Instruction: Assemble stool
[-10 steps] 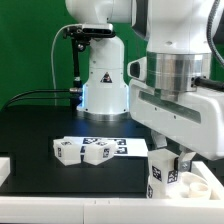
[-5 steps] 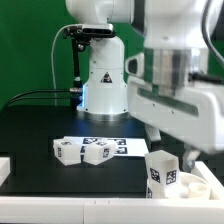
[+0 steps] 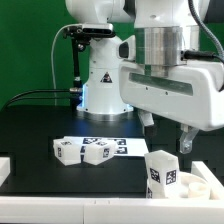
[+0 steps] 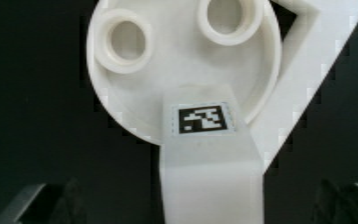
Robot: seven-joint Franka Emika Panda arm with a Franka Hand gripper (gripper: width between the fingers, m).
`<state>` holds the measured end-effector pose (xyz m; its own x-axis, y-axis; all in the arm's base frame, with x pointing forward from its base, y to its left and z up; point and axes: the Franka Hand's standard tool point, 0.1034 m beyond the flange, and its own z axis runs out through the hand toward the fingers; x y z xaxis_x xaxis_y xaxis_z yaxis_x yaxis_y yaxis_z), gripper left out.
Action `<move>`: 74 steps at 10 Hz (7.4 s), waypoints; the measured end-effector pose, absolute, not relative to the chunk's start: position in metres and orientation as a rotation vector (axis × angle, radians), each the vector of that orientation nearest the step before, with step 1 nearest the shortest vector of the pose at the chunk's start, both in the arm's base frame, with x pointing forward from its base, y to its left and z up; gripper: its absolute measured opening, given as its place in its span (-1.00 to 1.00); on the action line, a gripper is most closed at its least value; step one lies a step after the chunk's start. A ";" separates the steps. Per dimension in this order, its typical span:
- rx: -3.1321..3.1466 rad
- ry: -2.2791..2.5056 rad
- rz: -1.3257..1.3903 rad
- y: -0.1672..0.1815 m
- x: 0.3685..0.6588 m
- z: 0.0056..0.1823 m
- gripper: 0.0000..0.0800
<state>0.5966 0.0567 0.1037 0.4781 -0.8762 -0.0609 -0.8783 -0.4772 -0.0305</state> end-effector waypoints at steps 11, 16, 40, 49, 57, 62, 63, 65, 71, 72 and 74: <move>-2.902 0.947 0.021 0.017 0.515 0.089 0.62; -2.876 1.040 0.048 0.016 0.490 0.089 0.62; -3.105 0.363 0.008 -0.010 0.398 0.019 -0.17; -3.013 0.278 0.335 0.002 0.403 0.025 0.55; -2.780 0.177 1.170 -0.007 0.410 0.019 0.62; -2.693 0.258 1.382 -0.006 0.414 0.019 0.62; -2.702 0.256 1.366 -0.006 0.414 0.017 0.62; -2.697 0.261 1.369 -0.007 0.413 0.016 0.62; -2.678 0.307 1.410 -0.012 0.404 0.005 0.40; -2.678 0.307 1.410 -0.012 0.404 0.005 0.06; -2.691 0.293 1.385 -0.008 0.410 0.013 -0.17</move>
Offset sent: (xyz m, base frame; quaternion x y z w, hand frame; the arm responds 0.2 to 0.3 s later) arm -0.0587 -0.0147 0.0114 0.0152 -0.0504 -0.2195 0.9742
